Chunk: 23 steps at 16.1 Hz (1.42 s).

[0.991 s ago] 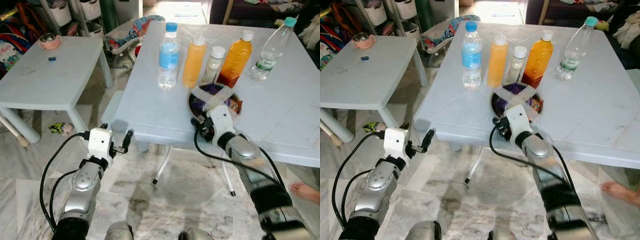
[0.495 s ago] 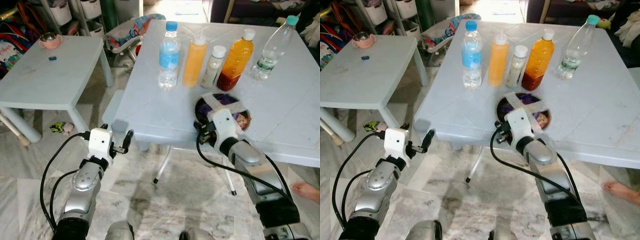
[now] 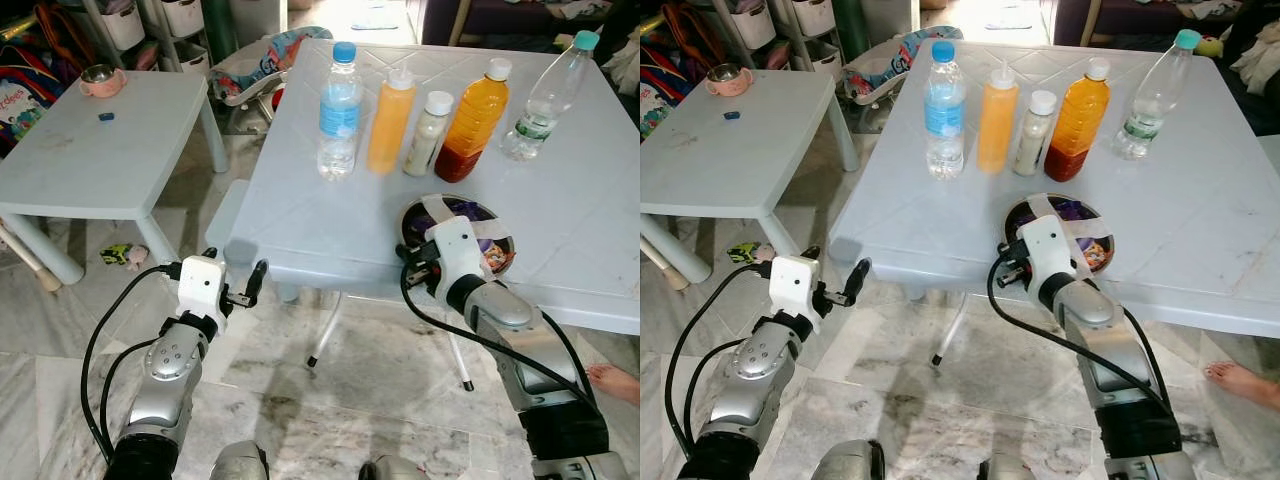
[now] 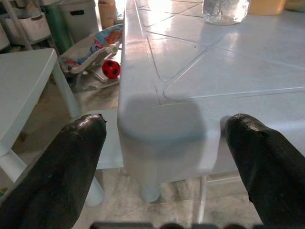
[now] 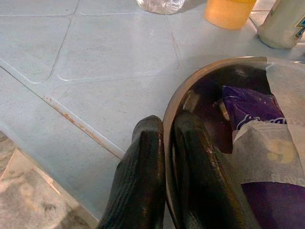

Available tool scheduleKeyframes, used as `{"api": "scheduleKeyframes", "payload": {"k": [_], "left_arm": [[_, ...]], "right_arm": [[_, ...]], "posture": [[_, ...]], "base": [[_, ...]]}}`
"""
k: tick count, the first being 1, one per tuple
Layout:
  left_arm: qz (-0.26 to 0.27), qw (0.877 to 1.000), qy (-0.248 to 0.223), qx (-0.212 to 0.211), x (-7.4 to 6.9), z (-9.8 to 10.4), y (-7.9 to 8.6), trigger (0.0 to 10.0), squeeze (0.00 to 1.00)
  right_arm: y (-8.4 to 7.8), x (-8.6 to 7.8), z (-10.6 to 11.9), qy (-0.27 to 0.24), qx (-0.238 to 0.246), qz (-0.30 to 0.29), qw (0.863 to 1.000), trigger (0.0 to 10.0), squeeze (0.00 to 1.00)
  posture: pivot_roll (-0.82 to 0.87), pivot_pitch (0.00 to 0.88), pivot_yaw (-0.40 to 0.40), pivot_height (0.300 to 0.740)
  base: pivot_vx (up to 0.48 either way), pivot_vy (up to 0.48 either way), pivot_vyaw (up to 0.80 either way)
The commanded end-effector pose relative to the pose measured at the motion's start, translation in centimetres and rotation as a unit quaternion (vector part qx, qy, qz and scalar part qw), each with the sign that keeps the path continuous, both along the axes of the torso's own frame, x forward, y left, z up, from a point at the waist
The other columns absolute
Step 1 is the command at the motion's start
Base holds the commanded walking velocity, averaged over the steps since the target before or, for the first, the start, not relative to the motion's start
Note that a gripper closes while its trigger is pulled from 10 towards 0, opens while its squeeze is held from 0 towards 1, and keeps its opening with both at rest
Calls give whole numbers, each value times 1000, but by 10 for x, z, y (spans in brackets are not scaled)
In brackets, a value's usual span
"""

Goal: Restocking fridge

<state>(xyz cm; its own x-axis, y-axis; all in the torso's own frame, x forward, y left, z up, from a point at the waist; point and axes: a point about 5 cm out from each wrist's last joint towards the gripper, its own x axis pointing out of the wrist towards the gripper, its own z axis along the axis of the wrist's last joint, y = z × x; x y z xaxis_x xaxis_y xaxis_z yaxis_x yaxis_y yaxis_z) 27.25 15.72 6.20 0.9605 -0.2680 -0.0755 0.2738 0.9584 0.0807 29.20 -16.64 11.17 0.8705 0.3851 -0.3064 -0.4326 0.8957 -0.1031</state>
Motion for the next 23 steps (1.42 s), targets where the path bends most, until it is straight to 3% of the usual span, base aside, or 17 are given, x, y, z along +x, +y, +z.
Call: {"api": "scheduleKeyframes", "payload": {"k": [1, 2, 3, 4, 10, 11, 12, 13, 18, 23], "left_arm": [[-10, 1000, 7, 8, 0, -1, 0, 10000, 0], [-10, 1000, 7, 9, 0, -2, 0, 10000, 0], [-11, 1000, 8, 9, 0, -2, 0, 10000, 0], [-11, 1000, 8, 10, 0, -2, 0, 10000, 0], [-18, 1000, 12, 10, 0, -2, -2, 10000, 0], [-19, 1000, 12, 10, 0, -3, -3, 10000, 0], [-19, 1000, 13, 9, 0, -3, -3, 10000, 0], [-19, 1000, 13, 9, 0, -3, -3, 10000, 0], [-20, 1000, 15, 10, -1, -3, -3, 10000, 0], [-18, 1000, 21, 6, -1, -4, -3, 10000, 0]], "right_arm": [[-9, -4, -10, 34, 4, -21, 999, 0, 0], [-9, -4, -11, 38, 17, -31, 999, 0, 0], [-10, -4, -11, 41, 26, -39, 998, 8275, 90], [-12, -3, -11, 46, 36, -47, 997, 10000, 1000], [-26, 1, -9, 50, 25, -55, 997, 10000, 1000], [-29, 2, -9, 57, 22, -49, 997, 10000, 871], [-30, 2, -10, 60, 22, -45, 997, 7686, 439], [-32, 2, -10, 63, 21, -41, 997, 0, 0], [-41, 4, -14, 72, 12, -33, 997, 0, 0], [-38, 0, -17, 77, 17, -10, 997, 0, 0]], "posture": [[39, 79, 50, 740], [39, 79, 51, 740], [39, 79, 51, 740], [39, 79, 52, 740], [37, 76, 52, 740], [38, 76, 51, 740], [38, 76, 51, 740], [40, 74, 50, 740], [42, 73, 51, 740], [41, 81, 51, 740]], "base": [[0, 0, 0], [0, 0, 0], [0, 0, 0], [0, 0, 0], [0, 0, 0], [0, 0, 0], [0, 0, 0], [0, 0, 0], [0, 0, 0], [0, 0, 0]]}}
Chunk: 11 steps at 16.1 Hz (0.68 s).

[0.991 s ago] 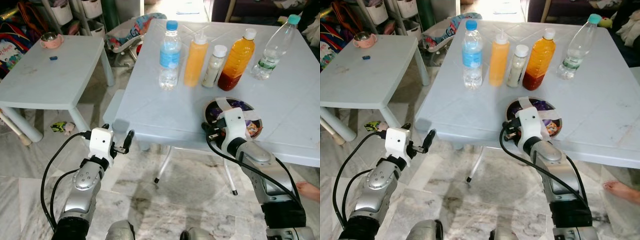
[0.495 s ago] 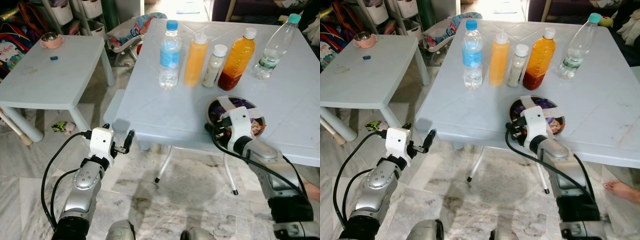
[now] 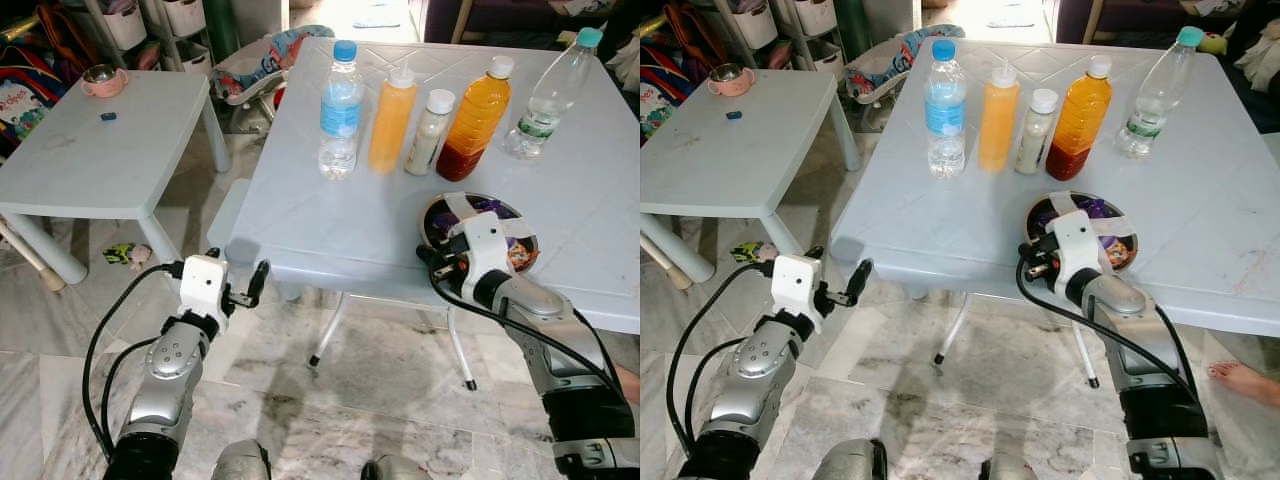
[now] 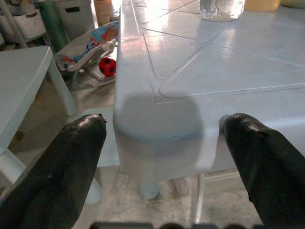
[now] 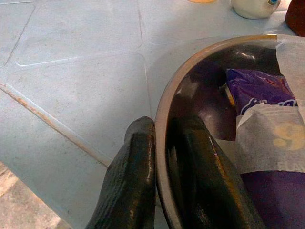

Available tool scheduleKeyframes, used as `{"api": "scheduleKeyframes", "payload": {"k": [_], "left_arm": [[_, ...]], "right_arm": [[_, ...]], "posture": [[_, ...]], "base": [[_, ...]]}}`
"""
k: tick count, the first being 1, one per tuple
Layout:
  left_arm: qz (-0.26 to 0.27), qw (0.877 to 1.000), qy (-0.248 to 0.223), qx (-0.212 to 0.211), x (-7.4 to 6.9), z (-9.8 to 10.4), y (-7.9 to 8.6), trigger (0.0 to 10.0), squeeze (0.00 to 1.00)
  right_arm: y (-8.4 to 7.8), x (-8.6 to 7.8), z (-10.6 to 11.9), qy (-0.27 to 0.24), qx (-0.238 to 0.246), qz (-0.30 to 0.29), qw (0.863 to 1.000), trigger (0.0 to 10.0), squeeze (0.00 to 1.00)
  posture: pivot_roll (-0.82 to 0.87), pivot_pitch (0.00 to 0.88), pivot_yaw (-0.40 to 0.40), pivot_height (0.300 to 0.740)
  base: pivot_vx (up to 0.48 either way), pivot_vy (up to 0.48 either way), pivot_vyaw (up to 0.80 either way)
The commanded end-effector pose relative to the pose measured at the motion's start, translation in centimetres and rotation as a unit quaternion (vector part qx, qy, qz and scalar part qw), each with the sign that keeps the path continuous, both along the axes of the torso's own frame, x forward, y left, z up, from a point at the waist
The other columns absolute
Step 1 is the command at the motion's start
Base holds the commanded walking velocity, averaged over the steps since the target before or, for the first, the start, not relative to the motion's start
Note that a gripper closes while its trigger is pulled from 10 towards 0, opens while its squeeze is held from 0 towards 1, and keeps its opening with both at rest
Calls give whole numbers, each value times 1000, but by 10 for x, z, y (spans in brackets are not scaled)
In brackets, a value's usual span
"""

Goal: Restocking fridge

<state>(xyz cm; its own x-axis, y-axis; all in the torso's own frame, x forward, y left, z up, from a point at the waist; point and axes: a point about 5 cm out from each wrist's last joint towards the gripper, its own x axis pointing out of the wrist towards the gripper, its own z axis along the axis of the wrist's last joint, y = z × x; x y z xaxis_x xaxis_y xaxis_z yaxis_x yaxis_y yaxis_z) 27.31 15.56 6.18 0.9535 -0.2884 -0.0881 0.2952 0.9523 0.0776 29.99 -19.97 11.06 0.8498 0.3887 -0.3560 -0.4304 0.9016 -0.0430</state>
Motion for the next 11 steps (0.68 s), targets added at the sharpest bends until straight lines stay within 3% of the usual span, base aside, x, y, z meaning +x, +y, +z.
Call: {"api": "scheduleKeyframes", "payload": {"k": [1, 6, 8, 11], "left_arm": [[-6, 1000, 18, 3, -2, -5, 0, 10000, 0], [18, 999, 33, 6, 0, -3, 15, 10000, 0], [42, 998, 45, -1, -3, -7, 26, 10000, 0], [46, 997, 54, -7, -7, -11, 24, 10000, 0]], "right_arm": [[-5, -7, -16, 40, 1, -1, 999, 0, 0], [5, -5, 1, -21, -31, 48, 998, 0, 0], [17, -7, 9, -84, -82, 85, 989, 0, 0], [33, -11, 15, -144, -91, 101, 980, 0, 0]], "posture": [[41, 81, 50, 740], [47, 100, 36, 740], [41, 93, 27, 740], [28, 72, 15, 740]], "base": [[0, 0, 0], [0, 0, 0], [0, 0, 0], [0, 0, 0]]}}
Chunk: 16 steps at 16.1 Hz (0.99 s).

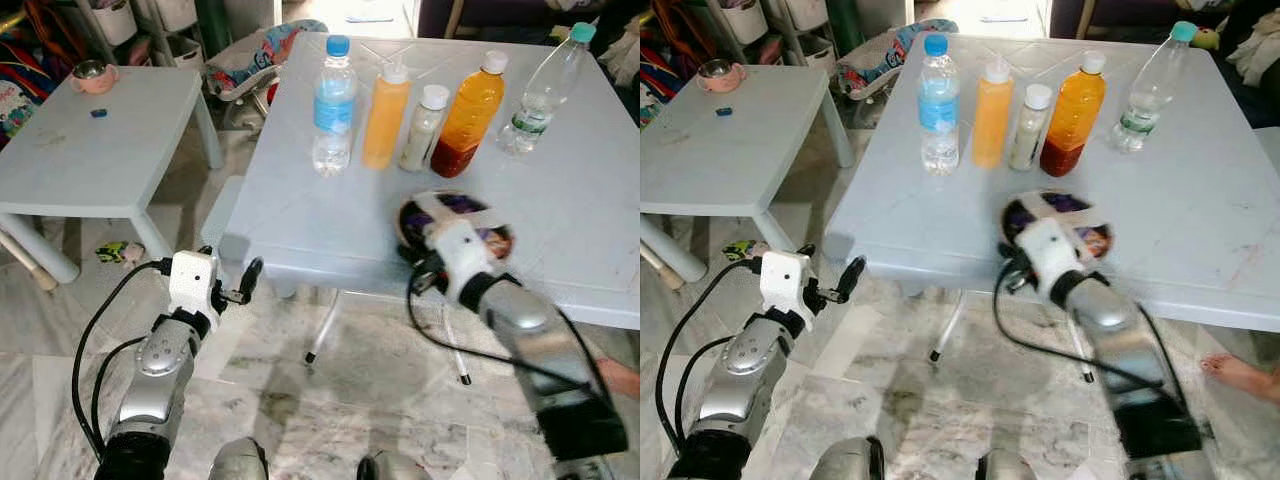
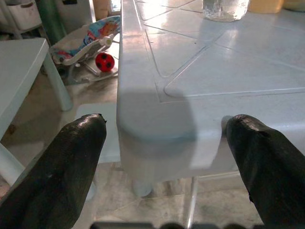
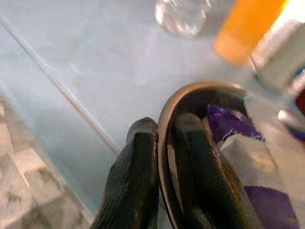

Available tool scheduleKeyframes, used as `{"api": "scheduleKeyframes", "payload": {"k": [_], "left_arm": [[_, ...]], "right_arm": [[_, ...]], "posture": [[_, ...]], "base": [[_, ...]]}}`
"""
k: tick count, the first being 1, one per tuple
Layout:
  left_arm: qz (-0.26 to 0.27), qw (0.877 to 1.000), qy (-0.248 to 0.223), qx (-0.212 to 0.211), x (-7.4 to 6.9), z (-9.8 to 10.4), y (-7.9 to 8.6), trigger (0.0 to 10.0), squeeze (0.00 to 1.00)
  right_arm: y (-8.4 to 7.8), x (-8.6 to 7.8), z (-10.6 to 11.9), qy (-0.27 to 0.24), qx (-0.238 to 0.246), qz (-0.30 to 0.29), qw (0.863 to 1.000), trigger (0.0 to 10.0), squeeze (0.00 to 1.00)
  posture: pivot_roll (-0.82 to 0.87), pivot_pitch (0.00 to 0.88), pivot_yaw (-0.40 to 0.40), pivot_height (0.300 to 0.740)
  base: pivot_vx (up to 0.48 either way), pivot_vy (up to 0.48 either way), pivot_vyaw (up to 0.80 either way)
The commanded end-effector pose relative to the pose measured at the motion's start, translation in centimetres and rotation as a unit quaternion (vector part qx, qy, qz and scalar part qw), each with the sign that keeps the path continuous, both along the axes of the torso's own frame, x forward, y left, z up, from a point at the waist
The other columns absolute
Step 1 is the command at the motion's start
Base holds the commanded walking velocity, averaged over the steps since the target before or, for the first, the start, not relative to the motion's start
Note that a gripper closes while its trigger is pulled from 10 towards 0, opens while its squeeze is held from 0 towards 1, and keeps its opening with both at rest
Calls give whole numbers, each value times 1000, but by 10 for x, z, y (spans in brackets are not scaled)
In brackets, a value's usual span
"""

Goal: Restocking fridge

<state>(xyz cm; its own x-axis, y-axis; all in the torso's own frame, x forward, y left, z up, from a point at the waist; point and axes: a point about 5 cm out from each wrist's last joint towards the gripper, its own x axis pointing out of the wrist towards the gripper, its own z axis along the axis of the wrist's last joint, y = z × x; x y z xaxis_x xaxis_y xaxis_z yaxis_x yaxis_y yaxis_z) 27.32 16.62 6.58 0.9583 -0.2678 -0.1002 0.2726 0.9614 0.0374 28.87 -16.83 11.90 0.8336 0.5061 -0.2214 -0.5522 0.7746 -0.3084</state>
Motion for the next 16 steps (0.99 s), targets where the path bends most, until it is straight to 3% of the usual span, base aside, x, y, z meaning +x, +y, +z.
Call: {"api": "scheduleKeyframes", "payload": {"k": [1, 4, 5, 6, 10, 11, 12, 13, 15, 16], "left_arm": [[41, 998, 48, -5, -8, -16, 15, 10000, 0], [73, 996, 46, -23, -12, -16, 21, 10000, 0], [75, 996, 42, -26, -13, -15, 20, 10000, 0], [78, 996, 37, -30, -10, -13, 17, 10000, 0], [80, 996, 28, -38, -2, -9, 9, 10000, 0], [77, 996, 28, -38, -2, -9, 7, 10000, 0], [75, 996, 30, -38, -3, -11, 6, 10000, 0], [74, 996, 30, -39, -3, -11, 5, 10000, 0], [72, 996, 31, -39, -2, -11, 4, 10000, 0], [72, 996, 31, -38, -2, -11, 4, 10000, 0]], "right_arm": [[9, -4, 8, -41, -3, 15, 999, 0, 0], [19, -18, 2, -59, 34, 5, 998, 0, 0], [20, -20, -2, -53, 56, -20, 997, 9804, 0], [23, -21, -3, -58, 60, -34, 996, 10000, 0], [26, -22, -9, -52, 57, -39, 996, 10000, 0], [24, -22, -11, -50, 55, -42, 996, 4000, 0], [22, -22, -12, -48, 59, -48, 996, 0, 0], [21, -20, -11, -48, 57, -51, 996, 0, 0], [20, -18, -12, -51, 44, -52, 996, 10000, 0], [19, -18, -12, -52, 43, -55, 996, 10000, 0]], "posture": [[22, 62, 12, 740], [-2, 24, 6, 740], [0, 11, 2, 740], [-1, 7, 1, 740], [-7, 1, -3, 740], [-8, 1, -2, 740], [-11, 2, 0, 740], [-11, 2, 0, 740], [-12, 7, 5, 740], [-12, 7, 5, 740]], "base": [[0, 0, 0], [0, 0, 0], [0, 0, 0], [0, 0, 0], [0, 0, 0], [0, 0, 0], [0, 0, 0], [0, 0, 0], [0, 0, 0], [0, 0, 0]]}}
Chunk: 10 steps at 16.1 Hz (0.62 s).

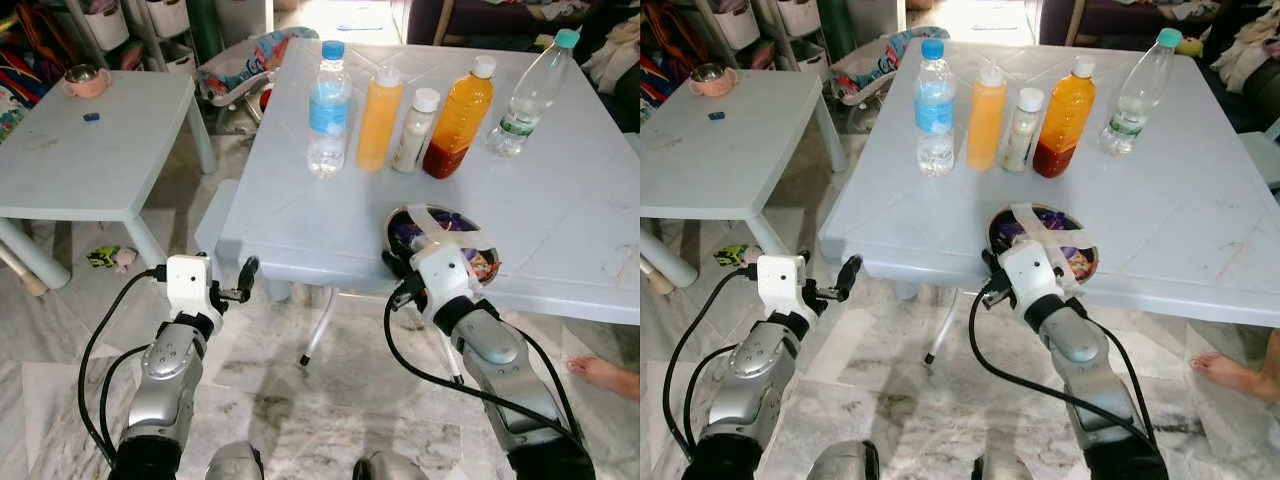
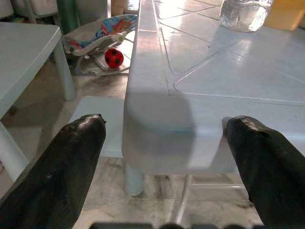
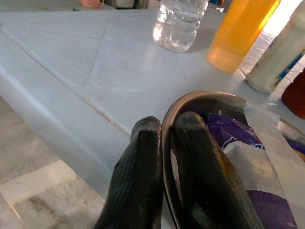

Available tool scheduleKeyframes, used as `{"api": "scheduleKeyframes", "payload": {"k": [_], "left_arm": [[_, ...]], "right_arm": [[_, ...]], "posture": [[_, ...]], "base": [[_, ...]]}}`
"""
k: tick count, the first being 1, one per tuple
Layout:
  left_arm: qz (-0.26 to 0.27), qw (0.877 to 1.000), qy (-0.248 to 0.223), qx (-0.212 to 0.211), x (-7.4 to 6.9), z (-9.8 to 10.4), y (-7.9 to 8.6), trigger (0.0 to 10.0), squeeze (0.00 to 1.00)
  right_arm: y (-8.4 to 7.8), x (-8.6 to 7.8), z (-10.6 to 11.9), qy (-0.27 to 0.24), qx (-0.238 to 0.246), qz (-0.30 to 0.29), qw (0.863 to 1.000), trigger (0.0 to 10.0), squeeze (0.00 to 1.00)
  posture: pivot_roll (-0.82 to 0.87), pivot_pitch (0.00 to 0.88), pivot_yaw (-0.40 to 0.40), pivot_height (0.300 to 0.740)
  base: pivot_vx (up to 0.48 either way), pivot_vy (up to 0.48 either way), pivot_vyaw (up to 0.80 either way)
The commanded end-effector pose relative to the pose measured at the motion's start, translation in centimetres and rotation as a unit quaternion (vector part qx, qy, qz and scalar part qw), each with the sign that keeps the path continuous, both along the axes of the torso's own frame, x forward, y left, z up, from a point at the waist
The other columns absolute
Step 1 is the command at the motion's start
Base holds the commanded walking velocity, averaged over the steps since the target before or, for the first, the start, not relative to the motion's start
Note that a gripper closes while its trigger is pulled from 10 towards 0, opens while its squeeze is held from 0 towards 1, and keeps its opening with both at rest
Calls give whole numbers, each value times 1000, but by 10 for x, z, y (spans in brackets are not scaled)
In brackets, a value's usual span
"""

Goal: Restocking fridge

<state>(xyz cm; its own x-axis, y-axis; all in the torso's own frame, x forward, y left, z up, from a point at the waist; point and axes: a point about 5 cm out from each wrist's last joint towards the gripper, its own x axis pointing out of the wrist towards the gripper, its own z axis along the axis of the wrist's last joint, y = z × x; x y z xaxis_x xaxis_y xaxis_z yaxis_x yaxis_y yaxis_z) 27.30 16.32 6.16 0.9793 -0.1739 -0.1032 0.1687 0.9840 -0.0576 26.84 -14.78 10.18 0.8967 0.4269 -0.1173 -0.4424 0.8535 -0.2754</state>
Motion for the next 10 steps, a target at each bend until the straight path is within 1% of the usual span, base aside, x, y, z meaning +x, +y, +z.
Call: {"api": "scheduleKeyframes", "payload": {"k": [1, 2, 3, 4, 5, 8, 10], "left_arm": [[17, 1000, 20, 9, -1, -7, 7, 10000, 0], [17, 1000, 20, 9, -1, -7, 7, 10000, 0], [16, 1000, 20, 11, -1, -7, 7, 10000, 0], [15, 1000, 21, 11, -1, -7, 6, 10000, 0], [14, 1000, 22, 11, 0, -7, 5, 10000, 0], [7, 1000, 24, 13, -1, -8, 4, 10000, 0], [7, 1000, 25, 14, 0, -8, 5, 10000, 0]], "right_arm": [[-7, 4, 2, -7, -18, -18, 1000, 10000, 0], [-9, 4, 0, -5, -20, -22, 1000, 10000, 0], [-13, 4, 0, -14, -35, -22, 999, 10000, 0], [-14, 3, 1, -28, -65, -2, 997, 10000, 0], [-16, 2, 2, -36, -77, 7, 996, 10000, 0], [-31, 5, 7, -55, -104, 16, 993, 10000, 0], [-35, 6, 10, -67, -121, 26, 990, 10000, 0]], "posture": [[-11, 7, 6, 740], [-11, 8, 7, 740], [-12, 8, 9, 740], [-13, 10, 12, 740], [-15, 11, 13, 740], [-16, 20, 21, 740], [-16, 22, 24, 740]], "base": [[0, 0, 0], [0, 0, 0], [0, 0, 0], [0, 0, 0], [0, 0, 0], [0, 0, 0], [0, 0, 0]]}}
